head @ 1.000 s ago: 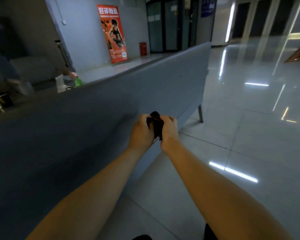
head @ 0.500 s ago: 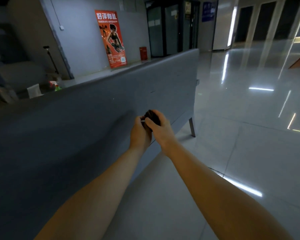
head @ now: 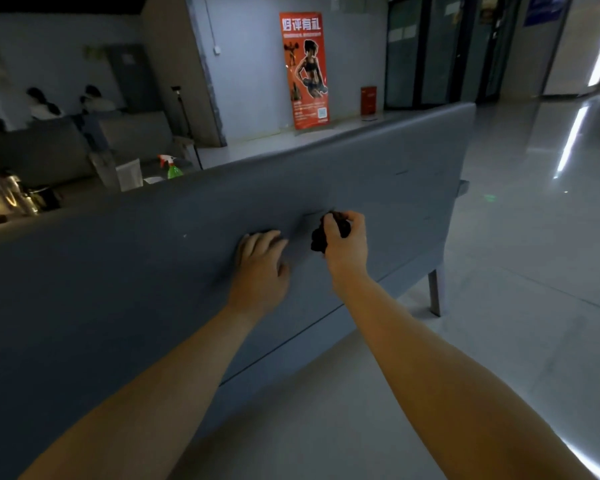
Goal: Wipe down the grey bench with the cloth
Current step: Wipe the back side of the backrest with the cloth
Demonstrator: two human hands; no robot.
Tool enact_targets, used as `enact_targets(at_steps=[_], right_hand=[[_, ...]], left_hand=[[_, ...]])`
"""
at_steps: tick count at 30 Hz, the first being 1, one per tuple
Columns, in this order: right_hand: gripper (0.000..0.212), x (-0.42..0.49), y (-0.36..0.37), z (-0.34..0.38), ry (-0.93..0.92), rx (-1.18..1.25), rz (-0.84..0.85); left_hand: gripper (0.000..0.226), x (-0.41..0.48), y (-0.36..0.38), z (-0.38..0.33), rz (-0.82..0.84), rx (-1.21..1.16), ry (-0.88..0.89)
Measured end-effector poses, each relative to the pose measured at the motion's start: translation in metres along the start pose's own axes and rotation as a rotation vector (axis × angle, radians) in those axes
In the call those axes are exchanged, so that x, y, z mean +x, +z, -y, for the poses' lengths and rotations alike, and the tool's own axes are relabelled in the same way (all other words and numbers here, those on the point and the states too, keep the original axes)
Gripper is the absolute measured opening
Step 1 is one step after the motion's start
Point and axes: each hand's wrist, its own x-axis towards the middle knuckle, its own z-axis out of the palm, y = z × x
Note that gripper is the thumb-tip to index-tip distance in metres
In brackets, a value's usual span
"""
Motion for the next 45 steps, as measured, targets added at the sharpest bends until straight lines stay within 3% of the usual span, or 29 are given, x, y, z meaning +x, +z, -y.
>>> enact_targets(at_steps=[3, 7, 10, 15, 20, 25, 27, 31, 35, 41, 45], right_hand=[[0.021, 0.037, -0.002, -0.005, 0.056, 0.059, -0.056], [0.046, 0.065, 0.022, -0.007, 0.16, 0.069, -0.032], [0.051, 0.062, 0.039, -0.016, 0.048, 0.033, 0.059], [0.037, 0.021, 0.059, -0.045, -0.289, -0.074, 0.258], [0.032, 0.045, 0.056, -0.05, -0.414, -0.042, 0.052], [0.024, 0.092, 0.047, -0.047, -0.14, 0.029, -0.216], [0.021, 0.089, 0.051, -0.045, -0.1, 0.056, -0.234], [0.023, 0.051, 0.068, -0.041, -0.181, 0.073, -0.057], [0.025, 0.021, 0.068, -0.043, -0.266, 0.013, 0.165], [0.015, 0.074, 0.048, -0.029, -0.226, 0.048, -0.092], [0.013, 0.107, 0.042, -0.035, 0.031, 0.228, -0.351]], left_hand=[[0.046, 0.002, 0.009, 0.006, -0.015, 0.106, 0.001], [0.05, 0.011, 0.018, 0.001, -0.185, 0.206, -0.048], [0.052, 0.027, 0.027, 0.0, -0.292, 0.259, -0.057], [0.057, 0.037, 0.044, 0.009, -0.353, 0.288, -0.059], [0.062, 0.036, 0.046, 0.019, -0.358, 0.372, 0.034], [0.06, 0.041, 0.05, 0.017, -0.392, 0.416, 0.019], [0.06, 0.041, 0.051, 0.017, -0.382, 0.417, 0.006], [0.062, 0.042, 0.052, 0.019, -0.317, 0.438, -0.007], [0.079, 0.04, 0.054, 0.019, -0.272, 0.451, -0.036], [0.079, 0.038, 0.045, 0.019, -0.245, 0.328, 0.051], [0.075, 0.037, 0.047, 0.019, -0.274, 0.353, 0.062]])
